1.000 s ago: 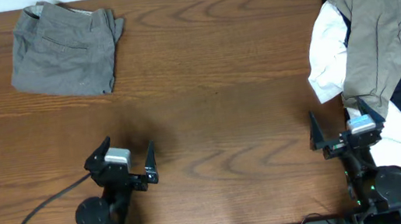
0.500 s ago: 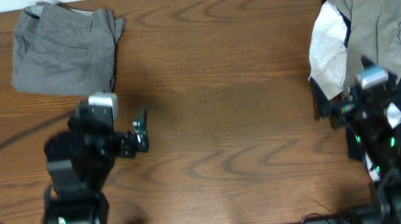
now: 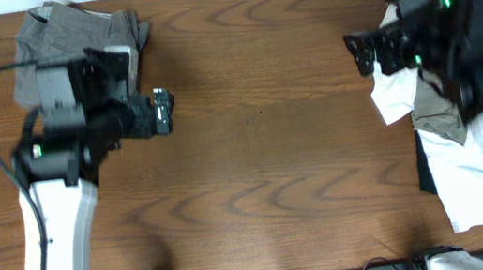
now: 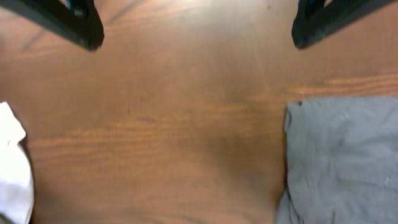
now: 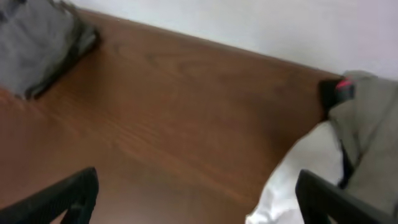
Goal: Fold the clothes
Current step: 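Reach the right gripper into the clothes pile and grasp the khaki shorts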
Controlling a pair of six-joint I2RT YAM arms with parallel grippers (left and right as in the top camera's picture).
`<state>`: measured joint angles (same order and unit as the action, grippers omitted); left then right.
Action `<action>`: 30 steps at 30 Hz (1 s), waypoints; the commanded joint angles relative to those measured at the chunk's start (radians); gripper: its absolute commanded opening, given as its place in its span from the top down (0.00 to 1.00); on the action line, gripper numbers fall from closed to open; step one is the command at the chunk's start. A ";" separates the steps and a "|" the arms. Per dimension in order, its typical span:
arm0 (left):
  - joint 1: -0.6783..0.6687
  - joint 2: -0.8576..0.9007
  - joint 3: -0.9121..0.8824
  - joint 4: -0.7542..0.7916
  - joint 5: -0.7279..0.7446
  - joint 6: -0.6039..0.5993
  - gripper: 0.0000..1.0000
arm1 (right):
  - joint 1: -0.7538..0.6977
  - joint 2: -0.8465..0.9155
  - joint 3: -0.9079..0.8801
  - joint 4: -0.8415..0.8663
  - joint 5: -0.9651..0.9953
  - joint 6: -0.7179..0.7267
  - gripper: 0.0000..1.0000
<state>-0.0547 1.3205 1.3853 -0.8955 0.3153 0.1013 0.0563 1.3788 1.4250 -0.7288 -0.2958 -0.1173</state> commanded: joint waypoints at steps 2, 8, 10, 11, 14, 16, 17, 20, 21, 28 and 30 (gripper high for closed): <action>-0.004 0.121 0.176 -0.126 0.014 -0.008 0.02 | 0.008 0.201 0.236 -0.148 -0.060 -0.019 0.01; -0.004 0.212 0.222 -0.161 0.014 -0.009 0.02 | 0.007 0.315 0.318 -0.097 -0.066 -0.020 0.01; -0.004 0.231 0.222 -0.161 0.018 -0.010 0.02 | 0.001 0.332 0.317 -0.060 -0.023 -0.019 0.01; -0.004 0.242 0.222 -0.161 0.018 -0.010 0.02 | -0.005 0.343 0.317 -0.040 0.012 -0.019 0.01; -0.004 0.265 0.222 -0.159 0.067 -0.009 0.02 | -0.040 0.379 0.317 0.007 0.128 0.008 0.01; -0.004 0.276 0.222 -0.150 0.098 -0.009 0.02 | -0.076 0.414 0.317 0.036 0.179 0.043 0.04; -0.004 0.281 0.221 -0.144 0.101 -0.009 0.02 | -0.099 0.438 0.317 0.050 0.195 0.058 0.06; -0.004 0.294 0.221 -0.135 0.101 -0.009 0.02 | -0.167 0.507 0.317 0.087 0.203 0.081 0.14; -0.004 0.298 0.221 -0.135 0.101 -0.009 0.02 | -0.189 0.533 0.317 0.098 0.217 0.095 0.15; -0.019 0.325 0.212 -0.132 0.100 -0.008 0.02 | -0.282 0.684 0.317 0.185 0.247 0.077 0.14; -0.033 0.328 0.197 -0.109 0.100 -0.008 0.02 | -0.298 0.725 0.317 0.215 0.247 0.075 0.14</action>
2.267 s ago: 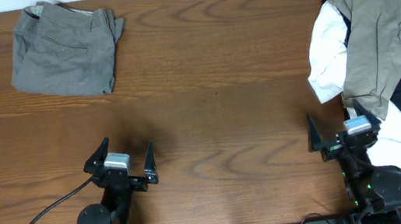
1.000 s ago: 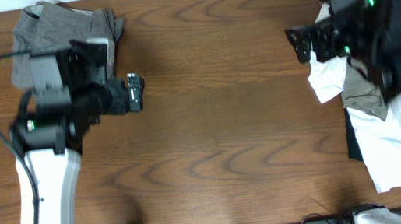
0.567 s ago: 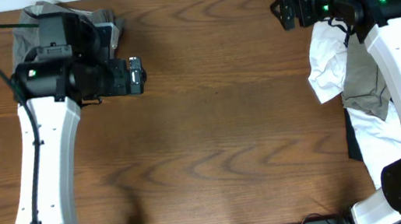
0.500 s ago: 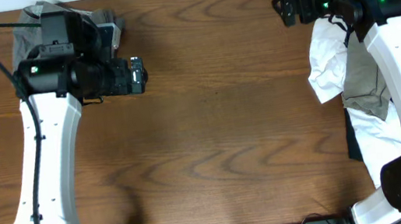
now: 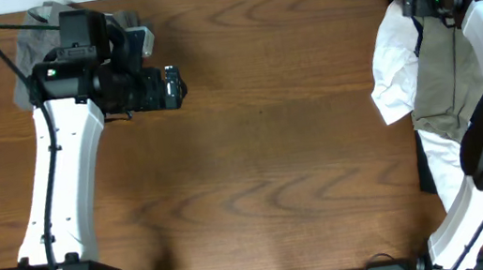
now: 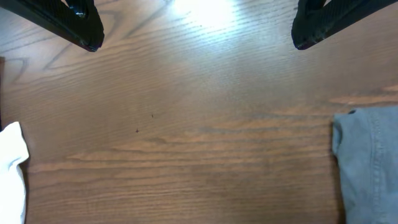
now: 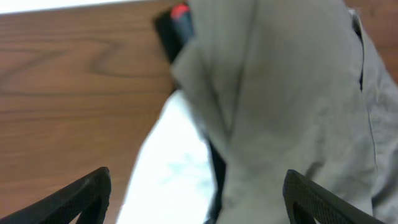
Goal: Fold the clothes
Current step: 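Reach the right gripper into the clothes pile and grasp the khaki shorts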
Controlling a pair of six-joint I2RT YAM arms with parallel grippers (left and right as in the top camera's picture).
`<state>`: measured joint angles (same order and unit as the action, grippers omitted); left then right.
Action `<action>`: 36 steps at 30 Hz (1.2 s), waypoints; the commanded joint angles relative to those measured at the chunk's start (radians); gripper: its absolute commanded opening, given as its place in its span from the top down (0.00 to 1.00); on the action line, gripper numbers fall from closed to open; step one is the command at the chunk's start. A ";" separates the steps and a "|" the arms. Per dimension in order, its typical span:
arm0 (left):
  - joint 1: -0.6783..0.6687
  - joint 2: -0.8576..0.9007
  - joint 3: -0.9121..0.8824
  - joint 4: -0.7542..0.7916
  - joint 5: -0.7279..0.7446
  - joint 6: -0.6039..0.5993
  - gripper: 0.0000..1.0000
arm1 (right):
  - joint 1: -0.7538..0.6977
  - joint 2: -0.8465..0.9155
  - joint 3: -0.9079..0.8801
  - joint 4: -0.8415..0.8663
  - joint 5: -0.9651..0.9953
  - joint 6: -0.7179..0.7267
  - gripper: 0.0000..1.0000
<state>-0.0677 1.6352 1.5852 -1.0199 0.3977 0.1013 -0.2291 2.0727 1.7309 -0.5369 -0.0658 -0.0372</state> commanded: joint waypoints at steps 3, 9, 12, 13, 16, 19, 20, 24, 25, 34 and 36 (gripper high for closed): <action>-0.038 0.013 -0.023 0.052 0.017 -0.008 0.02 | -0.019 0.078 0.011 0.050 0.018 -0.005 0.16; -0.074 0.013 -0.031 0.083 -0.004 -0.008 0.02 | -0.021 0.158 0.011 0.106 0.087 -0.005 0.20; -0.083 0.013 -0.031 0.087 -0.026 -0.008 0.02 | -0.023 0.186 0.011 0.129 0.123 -0.004 0.25; -0.086 0.013 -0.031 0.087 -0.027 -0.008 0.02 | -0.025 0.191 0.011 0.132 0.130 -0.004 0.27; -0.089 0.014 -0.031 0.088 -0.028 -0.008 0.02 | -0.028 0.211 0.011 0.137 0.143 -0.004 0.34; -0.089 0.016 -0.031 0.089 -0.028 -0.008 0.02 | -0.031 0.219 0.011 0.141 0.148 0.005 0.51; -0.089 0.016 -0.031 0.089 -0.028 -0.008 0.02 | -0.032 0.219 0.011 0.144 0.150 0.016 0.59; -0.089 0.018 -0.031 0.095 -0.028 -0.008 0.02 | -0.039 0.196 0.019 0.137 0.152 0.026 0.82; -0.089 0.018 -0.031 0.098 -0.028 -0.008 0.02 | -0.041 0.185 0.021 0.133 0.153 0.026 0.88; -0.089 0.018 -0.031 0.126 -0.028 -0.008 0.08 | -0.034 0.024 0.022 0.045 0.140 0.026 0.99; -0.089 0.018 -0.031 0.140 -0.028 -0.008 0.10 | -0.024 -0.026 0.022 0.013 0.109 0.025 0.99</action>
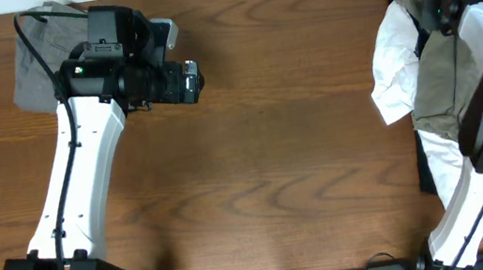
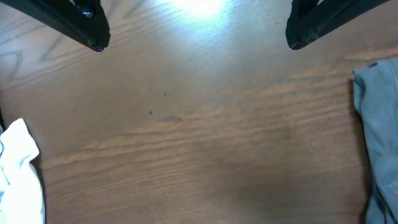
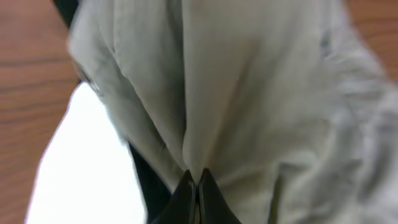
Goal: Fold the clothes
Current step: 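Reach the right gripper into the clothes pile and grasp the khaki shorts, then pull the khaki shorts left with the right gripper onto the table center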
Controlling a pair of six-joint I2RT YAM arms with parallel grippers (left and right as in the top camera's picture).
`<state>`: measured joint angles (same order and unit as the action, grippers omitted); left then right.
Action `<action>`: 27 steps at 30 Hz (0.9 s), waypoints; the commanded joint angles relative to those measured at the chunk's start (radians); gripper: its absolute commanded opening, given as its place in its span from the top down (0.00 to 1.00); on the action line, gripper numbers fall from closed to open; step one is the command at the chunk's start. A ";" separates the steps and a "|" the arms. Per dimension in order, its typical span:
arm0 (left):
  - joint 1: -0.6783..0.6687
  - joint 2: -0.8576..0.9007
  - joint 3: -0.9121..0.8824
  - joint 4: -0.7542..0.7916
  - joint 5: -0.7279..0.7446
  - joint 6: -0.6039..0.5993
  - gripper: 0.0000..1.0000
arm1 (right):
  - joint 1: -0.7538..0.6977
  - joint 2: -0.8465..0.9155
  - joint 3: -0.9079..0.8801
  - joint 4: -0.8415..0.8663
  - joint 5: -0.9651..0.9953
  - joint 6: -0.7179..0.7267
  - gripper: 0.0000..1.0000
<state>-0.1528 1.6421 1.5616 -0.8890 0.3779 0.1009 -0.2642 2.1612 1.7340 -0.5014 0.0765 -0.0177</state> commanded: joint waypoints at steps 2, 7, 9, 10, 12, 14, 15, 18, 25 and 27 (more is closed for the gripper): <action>-0.004 0.011 -0.008 0.018 -0.008 -0.008 0.10 | 0.026 -0.161 0.019 -0.058 -0.094 0.005 0.99; -0.004 0.011 -0.008 0.036 -0.008 -0.008 0.10 | 0.104 -0.270 0.019 -0.148 -0.289 0.002 0.99; -0.004 0.011 -0.008 0.035 -0.008 -0.008 0.10 | 0.154 -0.291 0.019 -0.172 -0.356 0.002 0.99; -0.004 0.011 -0.008 0.034 -0.008 -0.008 0.09 | 0.189 -0.296 0.019 -0.185 -0.376 0.002 0.99; -0.004 0.011 -0.008 0.031 -0.008 -0.008 0.10 | 0.262 -0.298 0.018 -0.212 -0.381 0.002 0.99; -0.003 0.011 -0.008 0.030 -0.008 -0.008 0.10 | 0.342 -0.291 0.018 -0.242 -0.380 0.002 0.99; 0.000 0.011 -0.008 0.031 -0.008 -0.008 0.10 | 0.386 -0.284 0.018 -0.257 -0.380 0.002 0.99; 0.016 0.011 -0.008 0.031 -0.008 -0.008 0.10 | 0.500 -0.259 0.018 -0.282 -0.380 0.002 0.99; 0.098 0.011 -0.008 0.021 -0.008 -0.008 0.10 | 0.716 -0.160 0.018 -0.303 -0.361 0.006 0.99; 0.123 0.011 -0.008 0.011 -0.008 -0.008 0.09 | 0.757 -0.120 0.018 -0.302 -0.361 0.006 0.95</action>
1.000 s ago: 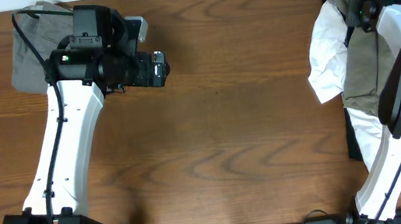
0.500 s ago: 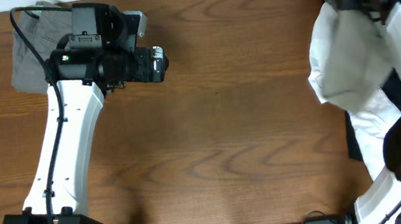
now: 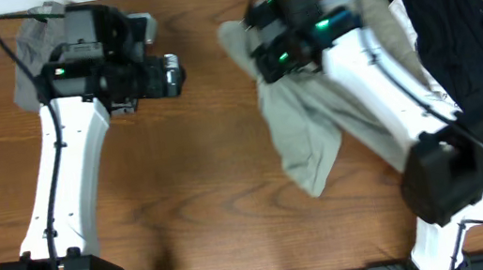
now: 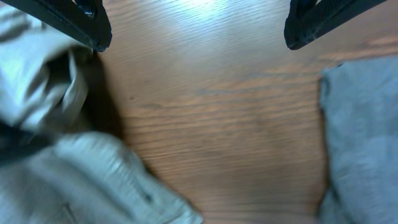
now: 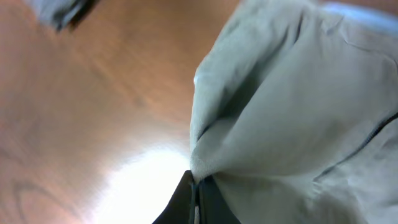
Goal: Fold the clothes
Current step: 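Pull the khaki shorts left with the right gripper onto the table center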
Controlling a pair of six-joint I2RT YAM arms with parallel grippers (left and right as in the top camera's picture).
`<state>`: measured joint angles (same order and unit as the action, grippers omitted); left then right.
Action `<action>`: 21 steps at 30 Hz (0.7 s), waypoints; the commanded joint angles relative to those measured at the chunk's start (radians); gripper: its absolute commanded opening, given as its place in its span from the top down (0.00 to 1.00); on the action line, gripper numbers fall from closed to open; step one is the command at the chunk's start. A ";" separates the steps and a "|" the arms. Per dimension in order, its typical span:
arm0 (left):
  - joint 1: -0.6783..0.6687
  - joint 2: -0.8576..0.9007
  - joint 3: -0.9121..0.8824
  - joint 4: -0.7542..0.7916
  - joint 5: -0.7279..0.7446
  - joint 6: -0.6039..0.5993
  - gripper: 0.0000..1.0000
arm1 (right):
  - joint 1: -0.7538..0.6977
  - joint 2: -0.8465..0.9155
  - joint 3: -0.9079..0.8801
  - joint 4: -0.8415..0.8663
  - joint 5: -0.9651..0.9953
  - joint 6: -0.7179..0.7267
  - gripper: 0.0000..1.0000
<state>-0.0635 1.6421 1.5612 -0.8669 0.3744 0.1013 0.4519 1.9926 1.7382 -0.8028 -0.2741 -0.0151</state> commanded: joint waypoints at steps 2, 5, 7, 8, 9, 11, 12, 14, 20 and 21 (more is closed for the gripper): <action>0.049 0.011 -0.007 -0.018 -0.005 -0.009 0.09 | 0.068 0.076 0.014 -0.002 -0.013 0.019 0.91; 0.059 0.011 -0.007 -0.026 -0.005 -0.008 0.09 | 0.095 0.095 0.014 -0.012 -0.038 0.020 0.88; 0.059 0.011 -0.007 -0.025 -0.005 -0.008 0.09 | 0.108 0.095 0.014 -0.026 -0.052 0.018 0.85; 0.058 0.011 -0.007 -0.024 -0.005 -0.008 0.09 | 0.112 0.092 0.014 -0.034 -0.063 0.018 0.85; 0.058 0.011 -0.007 -0.024 -0.005 -0.008 0.09 | 0.111 0.086 0.014 -0.047 -0.081 0.018 0.85; 0.058 0.011 -0.007 -0.024 -0.005 -0.008 0.09 | 0.106 0.069 0.015 -0.076 -0.117 0.018 0.85; 0.058 0.011 -0.007 -0.024 -0.005 -0.008 0.09 | 0.101 0.056 0.015 -0.090 -0.126 0.018 0.84; 0.058 0.011 -0.007 -0.019 -0.004 -0.008 0.09 | 0.082 0.021 0.015 -0.118 -0.127 0.019 0.81; 0.023 0.024 -0.007 -0.010 -0.004 -0.008 0.09 | -0.035 -0.121 0.015 -0.195 -0.039 0.023 0.44; 0.013 0.029 -0.007 -0.010 0.000 -0.008 0.09 | -0.056 -0.138 0.015 -0.204 -0.020 0.023 0.42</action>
<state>-0.0254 1.6455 1.5612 -0.8780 0.3725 0.1013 0.4652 1.9545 1.7382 -0.9916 -0.3523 0.0040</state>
